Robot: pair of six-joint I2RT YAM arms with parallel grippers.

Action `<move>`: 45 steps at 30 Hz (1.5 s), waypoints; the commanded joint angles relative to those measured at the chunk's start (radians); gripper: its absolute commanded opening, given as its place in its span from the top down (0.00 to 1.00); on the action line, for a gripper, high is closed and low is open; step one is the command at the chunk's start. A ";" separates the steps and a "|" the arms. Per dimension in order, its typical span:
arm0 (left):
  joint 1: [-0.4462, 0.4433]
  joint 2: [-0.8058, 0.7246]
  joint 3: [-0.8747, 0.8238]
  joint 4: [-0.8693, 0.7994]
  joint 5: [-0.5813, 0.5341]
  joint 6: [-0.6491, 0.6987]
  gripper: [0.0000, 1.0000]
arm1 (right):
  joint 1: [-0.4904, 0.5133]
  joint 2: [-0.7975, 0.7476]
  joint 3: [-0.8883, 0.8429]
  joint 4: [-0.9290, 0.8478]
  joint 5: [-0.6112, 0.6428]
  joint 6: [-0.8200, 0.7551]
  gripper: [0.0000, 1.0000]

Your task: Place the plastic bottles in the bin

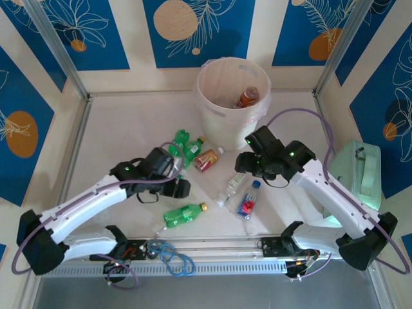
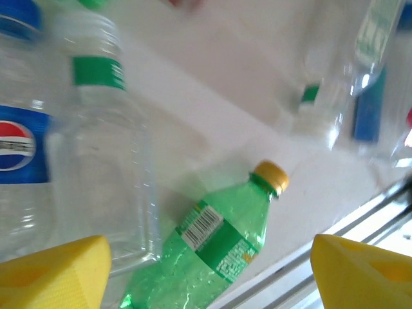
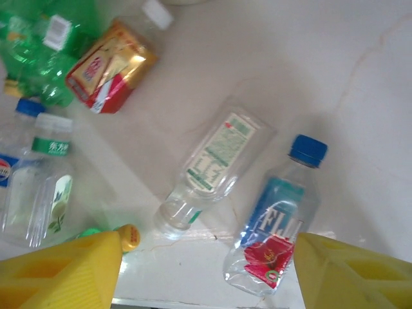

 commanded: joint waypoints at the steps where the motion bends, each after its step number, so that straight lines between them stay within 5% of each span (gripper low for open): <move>1: -0.098 0.085 0.049 -0.069 -0.005 0.122 0.17 | -0.035 -0.031 -0.008 0.051 -0.071 0.066 0.29; 10: -0.207 0.243 0.084 -0.092 -0.069 0.208 0.14 | -0.028 -0.002 0.021 0.062 -0.084 0.058 0.29; 14: -0.225 0.269 0.081 -0.086 -0.049 0.236 0.01 | -0.025 -0.005 0.017 0.066 -0.085 0.061 0.29; 17: -0.234 0.289 0.080 -0.081 -0.057 0.248 0.00 | -0.026 -0.003 0.017 0.071 -0.086 0.061 0.29; 41: -0.241 0.421 0.031 0.046 -0.019 0.242 0.05 | -0.027 -0.010 0.016 0.076 -0.088 0.063 0.29; 45: -0.241 0.419 0.006 0.063 -0.019 0.233 0.13 | -0.030 -0.011 0.022 0.079 -0.088 0.062 0.30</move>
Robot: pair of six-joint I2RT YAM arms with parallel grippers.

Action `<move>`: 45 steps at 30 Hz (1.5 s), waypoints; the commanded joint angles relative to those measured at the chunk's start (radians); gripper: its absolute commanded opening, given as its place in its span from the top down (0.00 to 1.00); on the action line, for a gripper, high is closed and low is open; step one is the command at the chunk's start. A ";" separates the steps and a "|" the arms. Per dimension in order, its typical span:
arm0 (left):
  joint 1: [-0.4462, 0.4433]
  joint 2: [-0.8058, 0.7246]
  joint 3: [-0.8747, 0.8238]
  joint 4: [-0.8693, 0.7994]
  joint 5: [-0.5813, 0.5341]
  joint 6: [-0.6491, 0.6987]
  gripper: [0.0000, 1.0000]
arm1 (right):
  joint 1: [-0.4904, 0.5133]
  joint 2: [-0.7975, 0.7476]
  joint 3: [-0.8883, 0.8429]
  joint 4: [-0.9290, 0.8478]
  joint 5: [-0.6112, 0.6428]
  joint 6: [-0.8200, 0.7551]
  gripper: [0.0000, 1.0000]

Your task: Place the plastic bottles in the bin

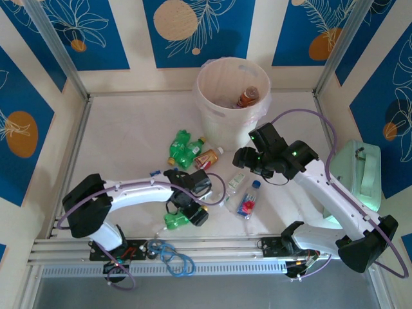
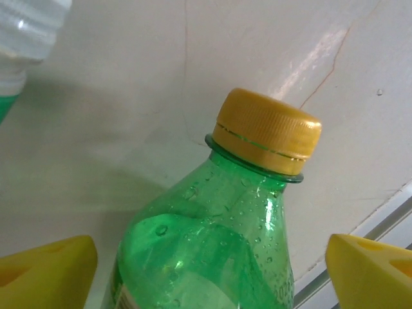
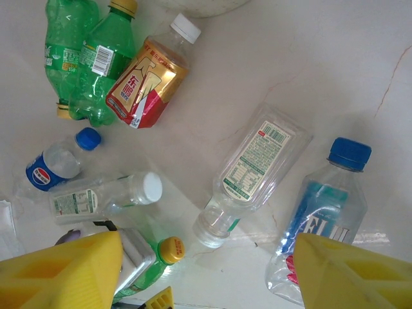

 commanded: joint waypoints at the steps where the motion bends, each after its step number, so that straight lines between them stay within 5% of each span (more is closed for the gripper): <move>1: -0.009 0.007 -0.026 0.008 0.013 -0.002 0.14 | -0.002 -0.008 0.026 -0.006 -0.013 0.008 0.30; 24: -0.009 -0.146 -0.110 0.044 -0.064 -0.011 0.39 | -0.034 -0.023 0.056 -0.017 -0.012 -0.027 0.42; 31: -0.003 -0.225 -0.067 0.042 -0.073 -0.034 0.42 | -0.007 -0.035 0.060 0.101 -0.151 -0.081 0.43; 45: 0.200 -0.424 0.087 0.093 0.129 -0.113 0.37 | 0.080 0.037 0.076 0.287 -0.359 -0.081 0.42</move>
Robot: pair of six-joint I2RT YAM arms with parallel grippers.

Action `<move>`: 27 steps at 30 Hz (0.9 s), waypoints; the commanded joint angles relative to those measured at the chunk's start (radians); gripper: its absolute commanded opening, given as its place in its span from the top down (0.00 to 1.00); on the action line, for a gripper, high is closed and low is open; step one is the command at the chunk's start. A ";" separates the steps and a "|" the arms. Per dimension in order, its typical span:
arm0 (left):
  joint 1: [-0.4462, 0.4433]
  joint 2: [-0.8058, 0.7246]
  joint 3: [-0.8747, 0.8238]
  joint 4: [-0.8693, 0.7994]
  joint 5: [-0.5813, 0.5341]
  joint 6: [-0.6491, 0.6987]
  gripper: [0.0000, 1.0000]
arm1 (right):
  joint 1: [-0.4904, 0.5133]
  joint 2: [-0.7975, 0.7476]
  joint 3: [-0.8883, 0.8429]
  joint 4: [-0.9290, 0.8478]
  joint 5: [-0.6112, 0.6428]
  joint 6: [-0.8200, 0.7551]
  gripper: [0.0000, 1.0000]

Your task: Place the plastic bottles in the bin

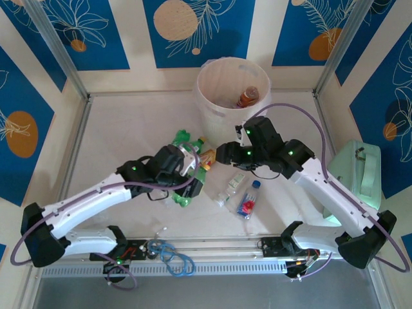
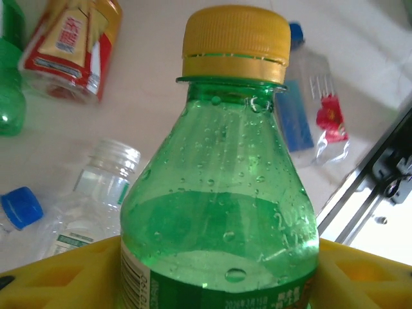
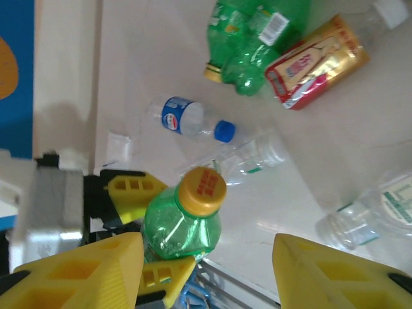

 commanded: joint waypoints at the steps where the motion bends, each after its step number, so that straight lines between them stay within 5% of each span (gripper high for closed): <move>1: 0.035 -0.032 0.027 0.020 0.097 -0.040 0.36 | 0.020 0.011 0.035 0.053 -0.077 -0.019 0.41; 10: 0.037 -0.046 0.088 0.036 0.161 -0.042 0.37 | 0.104 0.101 0.120 0.032 -0.042 -0.060 0.36; 27: 0.042 -0.083 0.095 0.063 0.178 -0.045 0.37 | 0.031 0.071 0.090 0.050 -0.061 -0.036 0.36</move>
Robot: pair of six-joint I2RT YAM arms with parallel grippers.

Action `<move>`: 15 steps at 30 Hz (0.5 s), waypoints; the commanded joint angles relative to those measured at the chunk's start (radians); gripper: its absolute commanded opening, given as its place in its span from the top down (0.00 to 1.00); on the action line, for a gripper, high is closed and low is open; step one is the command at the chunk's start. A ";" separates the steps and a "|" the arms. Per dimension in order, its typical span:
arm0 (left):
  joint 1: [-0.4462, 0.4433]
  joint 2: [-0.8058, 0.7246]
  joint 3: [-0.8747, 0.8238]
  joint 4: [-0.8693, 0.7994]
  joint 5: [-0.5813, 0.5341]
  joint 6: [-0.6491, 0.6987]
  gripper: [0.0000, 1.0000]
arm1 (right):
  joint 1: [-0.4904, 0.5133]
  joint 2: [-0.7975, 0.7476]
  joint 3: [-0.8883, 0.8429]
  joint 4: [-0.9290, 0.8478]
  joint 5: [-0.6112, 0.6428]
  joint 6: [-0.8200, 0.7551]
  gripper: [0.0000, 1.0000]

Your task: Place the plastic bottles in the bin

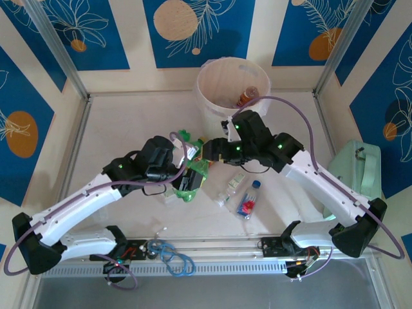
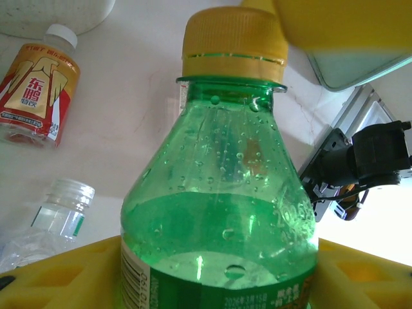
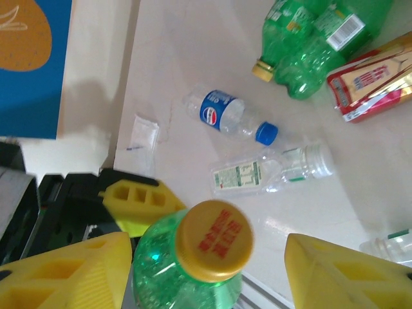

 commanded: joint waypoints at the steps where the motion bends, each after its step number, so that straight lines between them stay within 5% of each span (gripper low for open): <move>1: 0.008 -0.024 0.033 0.034 0.038 -0.011 0.38 | -0.013 -0.024 -0.007 0.016 -0.036 0.003 0.36; 15: 0.013 -0.030 0.038 0.045 0.041 -0.004 0.37 | 0.024 0.017 0.008 0.028 -0.041 -0.003 0.45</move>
